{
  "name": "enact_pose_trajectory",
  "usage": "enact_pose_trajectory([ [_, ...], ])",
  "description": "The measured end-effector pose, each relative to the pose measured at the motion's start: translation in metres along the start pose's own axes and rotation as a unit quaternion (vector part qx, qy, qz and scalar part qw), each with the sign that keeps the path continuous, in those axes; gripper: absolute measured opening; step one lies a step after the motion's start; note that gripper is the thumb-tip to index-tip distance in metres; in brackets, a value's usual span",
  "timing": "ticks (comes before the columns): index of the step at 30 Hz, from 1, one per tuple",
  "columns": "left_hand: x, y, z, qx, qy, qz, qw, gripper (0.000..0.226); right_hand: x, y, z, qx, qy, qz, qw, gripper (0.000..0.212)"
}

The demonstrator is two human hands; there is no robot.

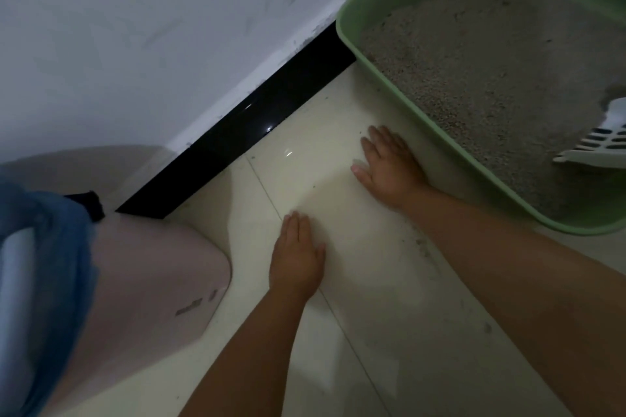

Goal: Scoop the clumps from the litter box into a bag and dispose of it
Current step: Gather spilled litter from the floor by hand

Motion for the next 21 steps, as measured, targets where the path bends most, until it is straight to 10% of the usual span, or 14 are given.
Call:
enact_pose_trajectory([
  [6, -0.019, -0.002, 0.007, 0.027, -0.013, 0.015, 0.999, 0.071, 0.033, -0.015, 0.025, 0.117, 0.015, -0.131, 0.984, 0.069],
  [13, -0.028, -0.001, 0.017, 0.016, -0.032, -0.003, 0.999, 0.069, -0.013, -0.018, -0.003, 0.036, -0.061, -0.033, 0.997, 0.066],
  [21, -0.019, 0.023, 0.007, -0.054, -0.072, -0.012, 0.996, 0.066, -0.011, -0.033, 0.005, 0.034, -0.011, -0.149, 0.988, 0.080],
])
Point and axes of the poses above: each hand's wrist, its own y-axis towards the middle knuckle, its own z-axis out of the palm, x = y × z, the point moved 4 cm from there along y, towards the middle knuckle, and after that the axes turned 15 degrees about y, right-handed, at the moved point
